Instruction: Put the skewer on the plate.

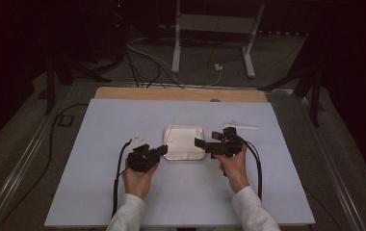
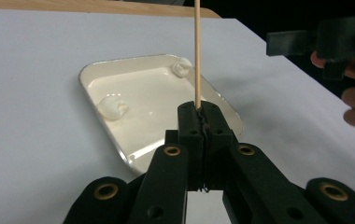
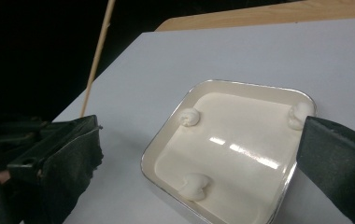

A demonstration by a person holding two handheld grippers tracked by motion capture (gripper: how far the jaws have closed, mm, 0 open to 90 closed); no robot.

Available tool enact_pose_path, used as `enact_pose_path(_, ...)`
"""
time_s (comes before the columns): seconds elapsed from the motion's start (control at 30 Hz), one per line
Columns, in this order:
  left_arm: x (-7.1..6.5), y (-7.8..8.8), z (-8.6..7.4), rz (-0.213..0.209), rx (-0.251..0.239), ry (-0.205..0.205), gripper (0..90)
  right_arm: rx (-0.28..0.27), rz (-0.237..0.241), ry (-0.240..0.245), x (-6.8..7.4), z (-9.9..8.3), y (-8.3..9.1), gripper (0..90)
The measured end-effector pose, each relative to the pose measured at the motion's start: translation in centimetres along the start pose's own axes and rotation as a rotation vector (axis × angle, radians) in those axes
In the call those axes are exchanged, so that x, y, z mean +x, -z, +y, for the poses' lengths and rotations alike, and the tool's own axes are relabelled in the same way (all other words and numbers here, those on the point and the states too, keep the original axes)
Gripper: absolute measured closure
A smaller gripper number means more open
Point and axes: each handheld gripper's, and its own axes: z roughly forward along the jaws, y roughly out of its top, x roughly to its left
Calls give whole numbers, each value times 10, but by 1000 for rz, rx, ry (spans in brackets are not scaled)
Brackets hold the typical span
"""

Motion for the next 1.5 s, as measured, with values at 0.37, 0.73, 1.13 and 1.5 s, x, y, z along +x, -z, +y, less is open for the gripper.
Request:
enact_pose_path(0.37, -3, -26, 8, 29, 26, 7, 899, -24, -28, 21, -1, -7, 8, 0)
enact_pose_path(0.73, 0, -49, 10, 91, 69, 19, 897, -38, -39, 16, -7, -14, 22, 0)
enact_pose_path(1.13, 1, -75, -1, 136, 170, 25, 889, -64, -47, 7, -14, -20, 43, 0)
enact_pose_path(1.5, 3, -85, -6, 197, 233, 40, 889, -85, -48, 4, -16, -23, 54, 0)
